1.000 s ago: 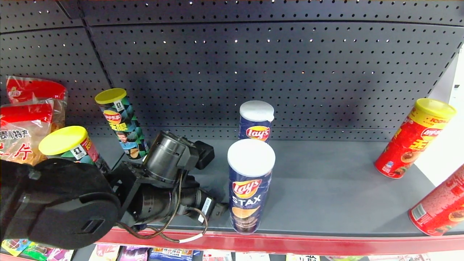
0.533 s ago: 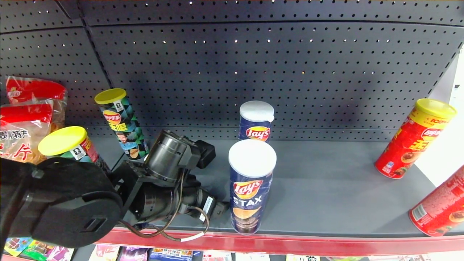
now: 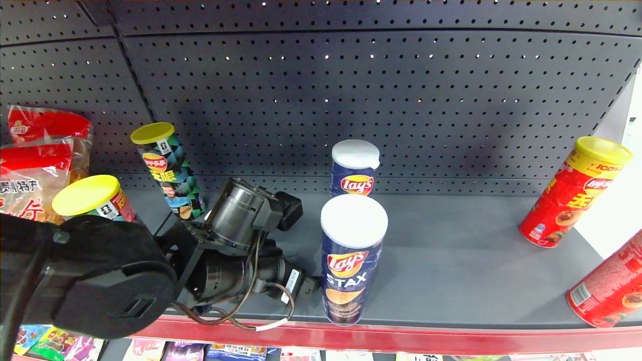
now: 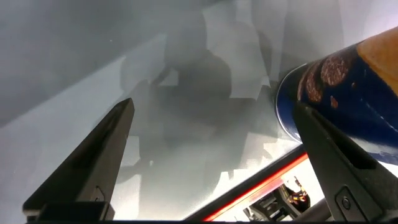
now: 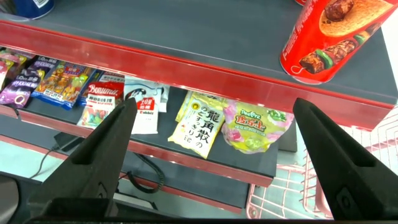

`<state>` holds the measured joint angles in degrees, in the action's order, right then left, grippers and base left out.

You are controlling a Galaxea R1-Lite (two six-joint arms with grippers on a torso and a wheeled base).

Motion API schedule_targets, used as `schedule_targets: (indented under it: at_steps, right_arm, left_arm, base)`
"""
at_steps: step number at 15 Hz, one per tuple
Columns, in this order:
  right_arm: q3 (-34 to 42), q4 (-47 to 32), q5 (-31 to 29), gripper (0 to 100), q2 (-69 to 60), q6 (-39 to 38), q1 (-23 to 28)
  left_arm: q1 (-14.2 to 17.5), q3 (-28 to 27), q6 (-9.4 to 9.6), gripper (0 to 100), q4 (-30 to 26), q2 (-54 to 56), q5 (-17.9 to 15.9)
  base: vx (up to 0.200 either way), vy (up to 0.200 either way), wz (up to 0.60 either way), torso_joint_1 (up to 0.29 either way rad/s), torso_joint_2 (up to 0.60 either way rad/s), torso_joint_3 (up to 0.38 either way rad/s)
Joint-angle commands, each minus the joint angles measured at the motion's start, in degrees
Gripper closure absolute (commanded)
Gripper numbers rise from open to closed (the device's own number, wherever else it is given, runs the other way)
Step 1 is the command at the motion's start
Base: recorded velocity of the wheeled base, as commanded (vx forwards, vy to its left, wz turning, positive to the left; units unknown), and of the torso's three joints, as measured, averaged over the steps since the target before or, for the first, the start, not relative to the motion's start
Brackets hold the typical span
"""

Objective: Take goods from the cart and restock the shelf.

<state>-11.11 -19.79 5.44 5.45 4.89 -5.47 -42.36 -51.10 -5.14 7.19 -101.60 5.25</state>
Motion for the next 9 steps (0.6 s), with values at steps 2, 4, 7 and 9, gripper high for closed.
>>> schedule_targets:
  at_steps: [2,4,7,9]
  right_arm:
    - [0.0,0.0,0.0,0,0.1,0.0,0.0]
    - [0.1,0.0,0.0,0,0.1,0.0,0.0]
    - [0.6,0.2,0.0,0,0.1,-0.1,-0.1]
    - [0.6,0.5,0.1,0,0.1,-0.1,-0.1]
  left_arm:
    - [-0.3,-0.1,-0.04,0,0.0,-0.2,0.0]
    - [-0.2,1.0,-0.22,0,-0.2,1.0,0.4]
    - [0.0,6.2,-0.39,0,-0.2,7.3,0.9]
    - [0.8,10.7,-0.39,0,-0.2,15.1,0.9]
  base:
    - [0.0,0.0,0.0,0.0,0.0,0.0]
    - [0.0,0.0,0.0,0.0,0.0,0.0]
    - [0.0,0.0,0.0,0.0,0.0,0.0]
    - [0.0,0.0,0.0,0.0,0.0,0.0]
